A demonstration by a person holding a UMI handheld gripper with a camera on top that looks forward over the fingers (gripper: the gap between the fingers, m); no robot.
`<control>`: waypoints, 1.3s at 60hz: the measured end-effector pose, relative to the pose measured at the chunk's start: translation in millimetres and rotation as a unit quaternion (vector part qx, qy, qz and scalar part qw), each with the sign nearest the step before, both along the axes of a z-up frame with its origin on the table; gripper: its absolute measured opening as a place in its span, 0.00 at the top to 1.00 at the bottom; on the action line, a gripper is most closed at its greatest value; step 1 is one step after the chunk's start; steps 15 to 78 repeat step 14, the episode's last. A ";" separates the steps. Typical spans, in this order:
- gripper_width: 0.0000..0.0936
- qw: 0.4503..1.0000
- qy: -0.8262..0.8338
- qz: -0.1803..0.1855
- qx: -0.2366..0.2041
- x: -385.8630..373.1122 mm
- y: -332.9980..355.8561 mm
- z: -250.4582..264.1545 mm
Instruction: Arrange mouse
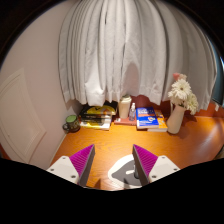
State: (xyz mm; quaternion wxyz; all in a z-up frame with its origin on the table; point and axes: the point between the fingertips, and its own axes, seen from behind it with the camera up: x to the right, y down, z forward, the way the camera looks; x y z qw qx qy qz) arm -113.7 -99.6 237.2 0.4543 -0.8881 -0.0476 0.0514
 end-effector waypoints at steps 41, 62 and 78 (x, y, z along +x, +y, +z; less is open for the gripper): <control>0.21 1.000 0.018 -0.015 0.009 -7.0 -3.6 9.3; 0.21 1.000 0.018 -0.015 0.009 -7.0 -3.6 9.3; 0.21 1.000 0.018 -0.015 0.009 -7.0 -3.6 9.3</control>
